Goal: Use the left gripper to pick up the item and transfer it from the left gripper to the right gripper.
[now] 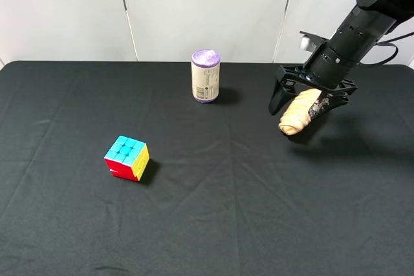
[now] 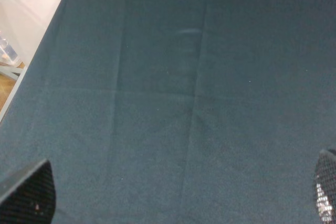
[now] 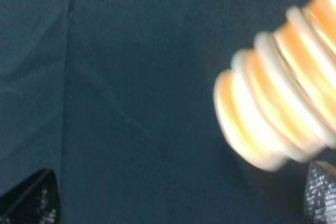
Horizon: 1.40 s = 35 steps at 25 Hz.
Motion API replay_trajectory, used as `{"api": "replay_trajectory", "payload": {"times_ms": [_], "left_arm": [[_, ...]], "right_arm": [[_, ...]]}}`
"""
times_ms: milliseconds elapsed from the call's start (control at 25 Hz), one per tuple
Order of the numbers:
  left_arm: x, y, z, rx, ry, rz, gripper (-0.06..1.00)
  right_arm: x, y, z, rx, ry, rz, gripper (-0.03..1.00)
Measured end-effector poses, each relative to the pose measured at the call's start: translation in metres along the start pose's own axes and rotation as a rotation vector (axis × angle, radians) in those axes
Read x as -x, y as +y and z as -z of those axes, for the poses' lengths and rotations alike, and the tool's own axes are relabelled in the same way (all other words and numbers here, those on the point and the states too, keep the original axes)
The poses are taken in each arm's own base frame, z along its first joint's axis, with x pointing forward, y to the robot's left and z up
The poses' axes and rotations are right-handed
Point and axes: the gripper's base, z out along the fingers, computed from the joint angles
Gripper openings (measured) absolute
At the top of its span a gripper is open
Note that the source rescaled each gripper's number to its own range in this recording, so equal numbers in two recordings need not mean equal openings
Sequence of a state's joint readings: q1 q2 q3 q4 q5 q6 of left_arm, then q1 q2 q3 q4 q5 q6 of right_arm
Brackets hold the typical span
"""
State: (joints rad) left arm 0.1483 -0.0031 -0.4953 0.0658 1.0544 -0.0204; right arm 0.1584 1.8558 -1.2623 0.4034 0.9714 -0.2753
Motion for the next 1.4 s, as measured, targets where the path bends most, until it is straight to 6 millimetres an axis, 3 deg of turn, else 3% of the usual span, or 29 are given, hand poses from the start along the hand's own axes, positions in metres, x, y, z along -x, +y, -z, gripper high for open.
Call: {"api": "replay_trajectory", "payload": {"times_ms": [560, 1000, 1240, 1400], "left_arm": [[0.000, 0.000, 0.000, 0.000, 0.000, 0.000, 0.98], [0.000, 0.000, 0.000, -0.001, 0.000, 0.000, 0.98], [0.000, 0.000, 0.000, -0.001, 0.000, 0.000, 0.98], [0.000, 0.000, 0.000, -0.001, 0.000, 0.000, 0.98]], "right_arm": [[-0.012, 0.005, 0.008, 0.030, 0.108, 0.010, 1.00], [-0.032, 0.033, 0.091, -0.006, -0.116, 0.101, 1.00], [-0.057, 0.045, 0.140, -0.072, -0.241, 0.122, 1.00], [-0.076, 0.049, 0.156, -0.099, -0.281, 0.125, 1.00]]}}
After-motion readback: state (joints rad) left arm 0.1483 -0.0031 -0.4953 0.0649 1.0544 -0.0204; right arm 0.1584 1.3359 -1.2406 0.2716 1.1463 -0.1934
